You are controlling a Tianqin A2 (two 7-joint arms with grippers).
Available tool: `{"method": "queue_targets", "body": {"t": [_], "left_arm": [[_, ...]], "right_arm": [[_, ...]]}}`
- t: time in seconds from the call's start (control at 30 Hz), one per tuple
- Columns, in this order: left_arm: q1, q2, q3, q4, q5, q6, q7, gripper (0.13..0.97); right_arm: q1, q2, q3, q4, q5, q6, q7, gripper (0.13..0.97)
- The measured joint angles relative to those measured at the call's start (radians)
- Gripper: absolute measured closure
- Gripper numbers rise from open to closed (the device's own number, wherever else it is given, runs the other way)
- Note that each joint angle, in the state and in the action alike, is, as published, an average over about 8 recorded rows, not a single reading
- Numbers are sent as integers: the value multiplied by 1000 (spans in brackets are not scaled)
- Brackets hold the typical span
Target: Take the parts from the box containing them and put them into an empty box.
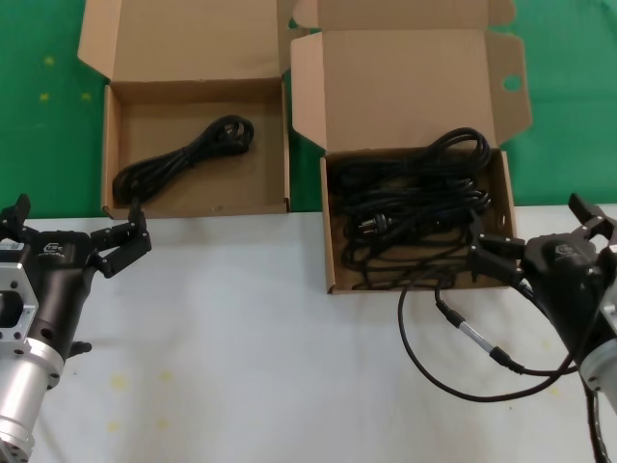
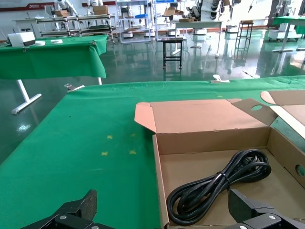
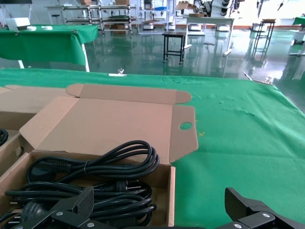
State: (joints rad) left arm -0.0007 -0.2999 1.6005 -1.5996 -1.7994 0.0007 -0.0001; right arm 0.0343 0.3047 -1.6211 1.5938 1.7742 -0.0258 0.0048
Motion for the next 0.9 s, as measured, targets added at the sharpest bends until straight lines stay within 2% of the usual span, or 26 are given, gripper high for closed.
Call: {"method": "queue_targets", "body": {"t": [0.9], "left_arm": [[0,0,0,0,0,0,0,132]], "right_arm": [[0,0,0,0,0,0,0,129]]}}
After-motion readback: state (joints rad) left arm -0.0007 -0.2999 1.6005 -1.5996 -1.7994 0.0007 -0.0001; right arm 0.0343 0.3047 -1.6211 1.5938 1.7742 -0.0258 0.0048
